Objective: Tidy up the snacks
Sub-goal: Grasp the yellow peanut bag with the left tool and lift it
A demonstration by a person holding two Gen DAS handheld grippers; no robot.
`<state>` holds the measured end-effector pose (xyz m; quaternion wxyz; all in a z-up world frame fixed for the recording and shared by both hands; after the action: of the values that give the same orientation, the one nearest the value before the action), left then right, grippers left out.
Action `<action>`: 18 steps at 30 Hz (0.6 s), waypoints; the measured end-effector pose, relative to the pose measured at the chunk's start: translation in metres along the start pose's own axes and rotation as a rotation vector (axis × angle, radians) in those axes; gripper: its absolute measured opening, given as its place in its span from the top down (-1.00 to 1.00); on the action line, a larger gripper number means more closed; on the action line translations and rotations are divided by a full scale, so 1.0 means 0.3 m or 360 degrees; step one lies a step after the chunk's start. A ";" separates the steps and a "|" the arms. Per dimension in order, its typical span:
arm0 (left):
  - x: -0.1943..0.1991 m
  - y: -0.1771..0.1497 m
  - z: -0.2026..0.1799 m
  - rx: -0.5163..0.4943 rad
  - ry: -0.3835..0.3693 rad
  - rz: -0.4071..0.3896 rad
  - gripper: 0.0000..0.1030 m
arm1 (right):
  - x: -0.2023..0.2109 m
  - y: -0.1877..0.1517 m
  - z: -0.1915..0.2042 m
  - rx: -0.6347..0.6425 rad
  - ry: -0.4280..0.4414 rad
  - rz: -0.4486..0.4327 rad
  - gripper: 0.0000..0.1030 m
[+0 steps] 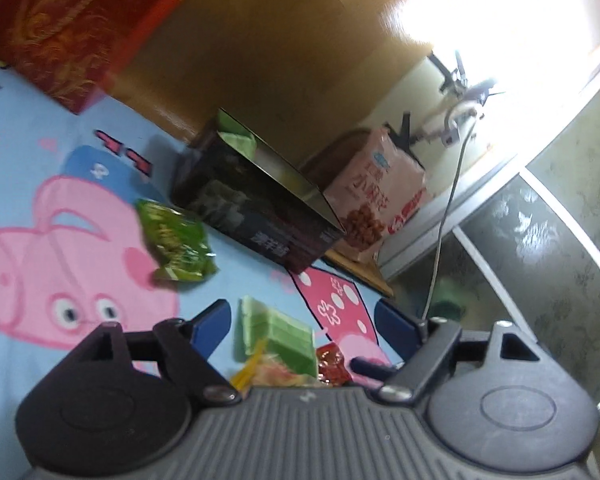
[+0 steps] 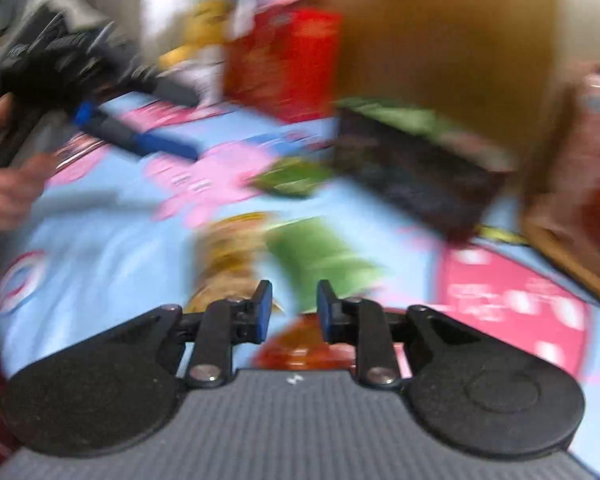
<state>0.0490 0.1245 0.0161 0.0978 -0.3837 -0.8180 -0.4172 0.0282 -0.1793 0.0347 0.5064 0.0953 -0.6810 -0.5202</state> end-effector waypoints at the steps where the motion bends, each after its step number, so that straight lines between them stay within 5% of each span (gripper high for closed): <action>1: -0.018 0.001 -0.013 -0.0021 -0.0007 0.0016 -0.57 | 0.023 -0.003 -0.011 -0.0057 0.0017 -0.0052 0.44; 5: -0.087 -0.020 -0.035 -0.0078 0.0098 0.0080 -0.57 | 0.050 -0.041 0.019 -0.0149 0.0176 -0.0093 0.41; 8: -0.074 -0.049 -0.016 -0.0044 0.0060 0.0101 -0.57 | 0.012 -0.074 0.076 -0.0091 0.0189 -0.0017 0.07; 11: -0.051 -0.079 0.002 -0.0033 0.0081 0.0103 -0.57 | -0.027 -0.101 0.096 -0.0099 0.0230 0.0033 0.03; 16: -0.044 -0.161 0.036 0.0010 0.0093 0.0159 -0.33 | -0.081 -0.092 0.108 -0.0110 0.0277 0.0010 0.09; 18: -0.038 -0.179 0.023 -0.0009 0.0131 0.0147 -0.17 | -0.100 -0.085 0.124 -0.0076 0.0230 -0.0014 0.46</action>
<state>0.0199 0.1042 -0.0263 0.1493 -0.4039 -0.7935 -0.4299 0.0029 -0.1481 -0.0016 0.5541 0.1235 -0.6298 -0.5302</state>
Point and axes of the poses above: each gripper's, at about its wrist camera, not at the fingertips, and x roughly against the way its jaws point, z to its left, y to its top, the point moved 1 cm from there along -x, roughly the way its jaws point, and after that the axes turned 11 degrees about y, right-handed, at the moved point
